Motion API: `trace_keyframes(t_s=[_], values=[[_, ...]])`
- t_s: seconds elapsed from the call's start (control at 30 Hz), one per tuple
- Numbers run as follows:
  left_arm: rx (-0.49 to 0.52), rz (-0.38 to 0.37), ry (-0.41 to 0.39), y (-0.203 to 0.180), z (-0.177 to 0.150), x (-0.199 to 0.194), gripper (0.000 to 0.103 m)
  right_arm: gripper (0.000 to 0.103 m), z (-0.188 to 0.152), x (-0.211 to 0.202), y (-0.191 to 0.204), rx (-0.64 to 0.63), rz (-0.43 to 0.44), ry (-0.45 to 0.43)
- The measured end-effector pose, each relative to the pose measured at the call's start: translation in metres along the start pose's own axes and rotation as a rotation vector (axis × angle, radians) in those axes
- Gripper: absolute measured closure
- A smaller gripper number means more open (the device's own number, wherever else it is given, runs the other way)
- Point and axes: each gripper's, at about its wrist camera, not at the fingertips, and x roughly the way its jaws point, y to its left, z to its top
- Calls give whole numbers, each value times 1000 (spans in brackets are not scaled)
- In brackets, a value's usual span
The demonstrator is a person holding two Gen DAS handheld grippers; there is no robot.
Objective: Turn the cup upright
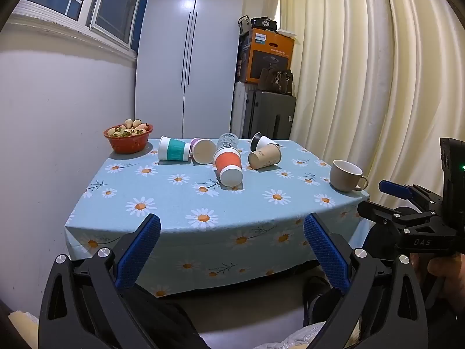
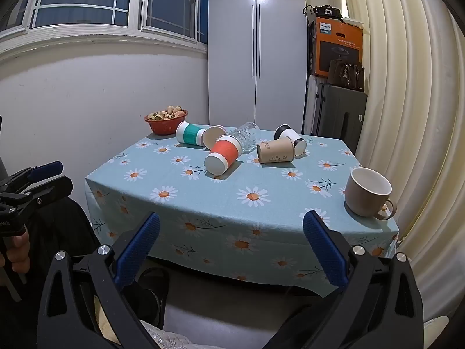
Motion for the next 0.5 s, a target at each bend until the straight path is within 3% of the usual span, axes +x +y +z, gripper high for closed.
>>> trace_keyframes(t_s=[0.5], values=[[0,2,3,0,0,0,7,5,0,1,0,-2,-1,3]])
